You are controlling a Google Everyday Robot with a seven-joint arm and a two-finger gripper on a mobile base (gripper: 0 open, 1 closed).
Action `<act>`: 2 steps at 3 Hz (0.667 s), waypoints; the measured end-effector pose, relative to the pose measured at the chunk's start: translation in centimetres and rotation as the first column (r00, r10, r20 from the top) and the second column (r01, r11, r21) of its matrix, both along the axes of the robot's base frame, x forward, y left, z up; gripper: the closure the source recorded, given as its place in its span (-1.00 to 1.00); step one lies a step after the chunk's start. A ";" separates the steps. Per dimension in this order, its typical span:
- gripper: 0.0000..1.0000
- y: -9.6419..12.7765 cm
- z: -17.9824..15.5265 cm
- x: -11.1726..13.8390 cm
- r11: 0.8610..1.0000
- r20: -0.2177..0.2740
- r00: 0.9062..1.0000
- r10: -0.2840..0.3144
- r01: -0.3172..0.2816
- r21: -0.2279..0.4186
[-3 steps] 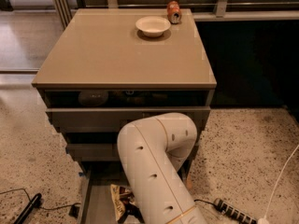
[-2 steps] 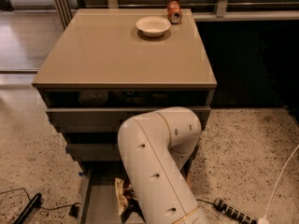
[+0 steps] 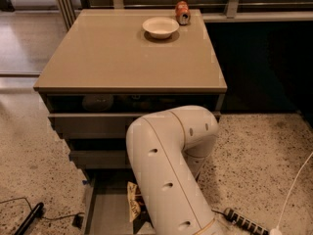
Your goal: Pick brown chip bag from bottom drawer and place on counter
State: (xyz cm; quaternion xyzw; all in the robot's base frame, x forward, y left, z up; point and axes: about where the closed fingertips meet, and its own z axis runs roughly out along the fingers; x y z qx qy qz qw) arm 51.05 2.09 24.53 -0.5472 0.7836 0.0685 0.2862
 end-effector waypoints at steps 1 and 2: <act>1.00 -4.6 3.0 1.2 0.994 0.048 0.993 -0.110 0.111 -0.006; 1.00 -8.9 6.8 1.7 0.979 0.107 0.974 -0.202 0.204 -0.008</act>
Offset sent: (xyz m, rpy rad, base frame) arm 0.0209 -0.1452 0.1156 -0.0332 -0.1750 -0.3216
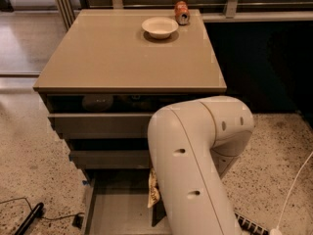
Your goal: Pick brown chip bag from bottom drawer and place on counter
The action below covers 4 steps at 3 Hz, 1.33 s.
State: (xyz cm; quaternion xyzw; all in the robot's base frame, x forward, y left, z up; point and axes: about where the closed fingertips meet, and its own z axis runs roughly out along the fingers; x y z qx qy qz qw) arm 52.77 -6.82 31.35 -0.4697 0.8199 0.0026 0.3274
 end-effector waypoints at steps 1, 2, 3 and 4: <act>1.00 -5.7 4.8 0.5 0.992 0.074 0.990 -0.124 0.126 -0.019; 1.00 -5.7 4.7 0.6 0.991 0.071 0.989 -0.128 0.130 -0.021; 1.00 -5.8 4.6 0.8 0.989 0.065 0.988 -0.141 0.143 -0.026; 1.00 -10.6 8.2 1.7 0.964 0.109 0.961 -0.255 0.261 -0.051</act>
Offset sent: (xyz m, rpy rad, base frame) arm 0.0042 -0.0510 0.0402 -0.0217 -0.0618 -0.1109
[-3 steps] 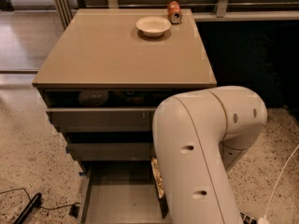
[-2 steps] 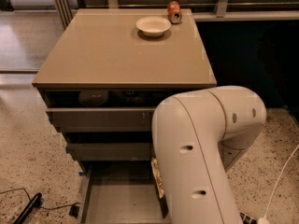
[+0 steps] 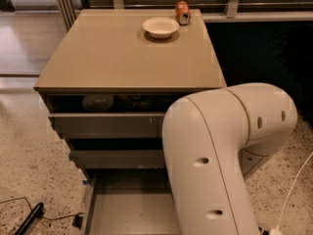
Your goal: Pick brown chip bag from bottom drawer and place on counter
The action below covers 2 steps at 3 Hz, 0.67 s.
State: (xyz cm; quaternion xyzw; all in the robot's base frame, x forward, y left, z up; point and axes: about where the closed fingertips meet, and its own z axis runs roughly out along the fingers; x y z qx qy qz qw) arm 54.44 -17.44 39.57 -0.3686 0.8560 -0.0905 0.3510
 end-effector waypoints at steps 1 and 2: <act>1.00 -4.7 4.5 -0.1 0.995 0.050 0.994 -0.099 0.100 -0.021; 1.00 -8.5 10.7 -1.2 0.984 0.143 0.975 -0.168 0.174 -0.036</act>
Offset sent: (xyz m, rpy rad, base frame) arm -0.0432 -0.1420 0.2403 -0.0743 -0.3472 -0.2743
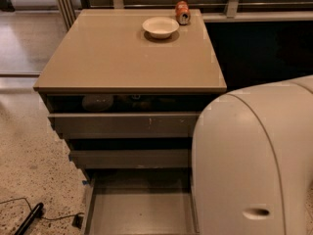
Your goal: Pick brown chip bag from bottom drawer and place on counter
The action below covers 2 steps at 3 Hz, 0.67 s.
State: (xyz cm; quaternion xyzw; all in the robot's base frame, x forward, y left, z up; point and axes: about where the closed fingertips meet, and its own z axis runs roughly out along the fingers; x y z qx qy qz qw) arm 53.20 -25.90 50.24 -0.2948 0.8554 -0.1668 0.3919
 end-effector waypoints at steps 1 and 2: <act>1.00 0.0 2.9 -0.1 1.000 0.050 0.999 -0.001 0.001 0.016; 1.00 0.2 2.5 0.1 1.000 0.042 0.999 0.001 -0.001 0.015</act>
Offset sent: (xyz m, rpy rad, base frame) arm -0.0004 0.0003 0.0295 0.0164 -0.0509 -0.0006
